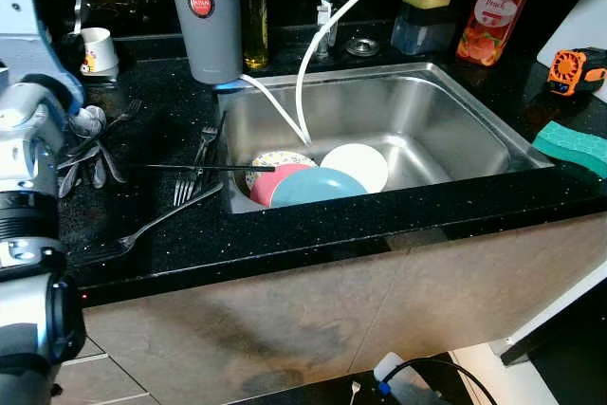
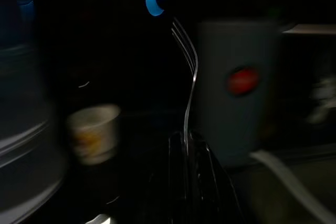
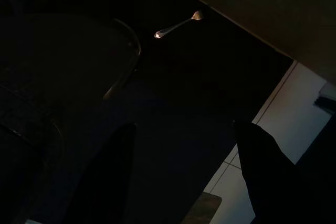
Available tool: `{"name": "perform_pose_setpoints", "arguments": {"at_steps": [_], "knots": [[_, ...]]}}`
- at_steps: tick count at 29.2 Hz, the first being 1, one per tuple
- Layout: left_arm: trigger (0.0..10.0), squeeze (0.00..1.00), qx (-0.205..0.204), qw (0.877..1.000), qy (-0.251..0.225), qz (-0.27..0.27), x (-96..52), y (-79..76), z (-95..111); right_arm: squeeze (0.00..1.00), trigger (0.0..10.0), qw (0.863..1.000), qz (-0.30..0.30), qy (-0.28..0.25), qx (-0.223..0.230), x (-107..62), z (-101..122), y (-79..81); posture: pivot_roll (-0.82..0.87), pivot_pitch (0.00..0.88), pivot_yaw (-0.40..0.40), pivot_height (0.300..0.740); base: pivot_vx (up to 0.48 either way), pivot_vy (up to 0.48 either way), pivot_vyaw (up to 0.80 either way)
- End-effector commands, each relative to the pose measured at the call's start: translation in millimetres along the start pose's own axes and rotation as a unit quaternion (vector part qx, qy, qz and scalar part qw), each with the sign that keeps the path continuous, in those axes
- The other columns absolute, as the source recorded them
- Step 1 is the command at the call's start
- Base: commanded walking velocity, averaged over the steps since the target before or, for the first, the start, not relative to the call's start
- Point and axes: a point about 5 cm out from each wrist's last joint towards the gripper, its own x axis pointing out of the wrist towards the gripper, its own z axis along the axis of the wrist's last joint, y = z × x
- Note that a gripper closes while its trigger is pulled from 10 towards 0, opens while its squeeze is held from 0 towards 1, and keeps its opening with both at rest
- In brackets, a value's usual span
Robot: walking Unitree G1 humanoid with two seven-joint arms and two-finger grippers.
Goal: Kitchen organization
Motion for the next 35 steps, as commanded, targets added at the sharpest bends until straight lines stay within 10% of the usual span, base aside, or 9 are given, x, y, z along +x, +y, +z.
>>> {"name": "perform_pose_setpoints", "arguments": {"at_steps": [1, 3, 4, 6, 12, 15, 18, 27, 35], "knots": [[4.5, 0.00, -0.035, 0.998, -0.025, -0.050, -1.6, -13.8, 4.6, 0.00, 10.0, 1.000, 0.001, 0.002, -0.003, 0.1, -1.2, 1.0, 0.03, 0.000, 0.017, 0.740, 0.000, 0.000, 0.00], [5.1, 0.00, -0.059, 0.995, -0.034, -0.079, -2.8, -20.4, 6.5, 0.00, 10.0, 1.000, 0.001, 0.002, -0.003, 0.1, -1.2, 1.1, 0.03, 0.000, 0.017, 0.740, 0.000, 0.000, 0.00], [9.3, 0.00, -0.102, 0.983, -0.047, -0.145, -7.8, -34.4, 9.2, 0.00, 10.0, 1.000, 0.000, 0.002, -0.003, 0.1, -1.2, 1.2, 0.03, 0.000, 0.019, 0.740, 0.000, 0.000, 0.00], [10.0, 0.00, -0.124, 0.976, -0.053, -0.172, -10.8, -40.3, 10.7, 0.00, 10.0, 1.000, 0.000, 0.002, -0.003, 0.1, -1.2, 1.2, 0.03, 0.000, 0.020, 0.740, 0.000, 0.000, 0.00], [10.0, 0.00, -0.233, 0.908, -0.091, -0.336, -34.7, -71.7, 26.2, 0.00, 10.0, 1.000, 0.000, 0.002, -0.003, 0.2, -1.3, 1.5, 0.03, 0.000, 0.019, 0.740, 0.000, 0.000, 0.00], [10.0, 0.00, -0.240, 0.898, -0.093, -0.356, -38.6, -75.2, 28.2, 0.00, 10.0, 1.000, 0.000, 0.002, -0.003, 0.2, -1.3, 1.5, 0.03, 0.000, 0.019, 0.740, 0.000, 0.000, 0.00], [10.0, 0.00, -0.268, 0.849, -0.091, -0.446, -58.2, -92.6, 30.8, 0.00, 10.0, 1.000, 0.000, 0.002, -0.002, 0.2, -1.2, 1.6, 0.03, 0.000, 0.022, 0.740, 0.000, 0.000, 0.00], [10.0, 0.00, -0.277, 0.804, -0.035, -0.524, -73.0, -113.2, 20.0, 0.00, 10.0, 1.000, 0.006, 0.008, 0.006, 0.3, -2.6, 2.7, 0.02, 0.000, 0.027, 0.740, 0.000, 0.000, -0.18], [10.0, 0.00, -0.249, 0.796, 0.013, -0.552, -71.3, -122.2, 9.8, 0.00, 10.0, 1.000, 0.002, 0.005, 0.002, 0.4, -1.4, 2.1, 0.02, 0.000, 0.032, 0.740, 0.000, 0.000, -0.79]]}}
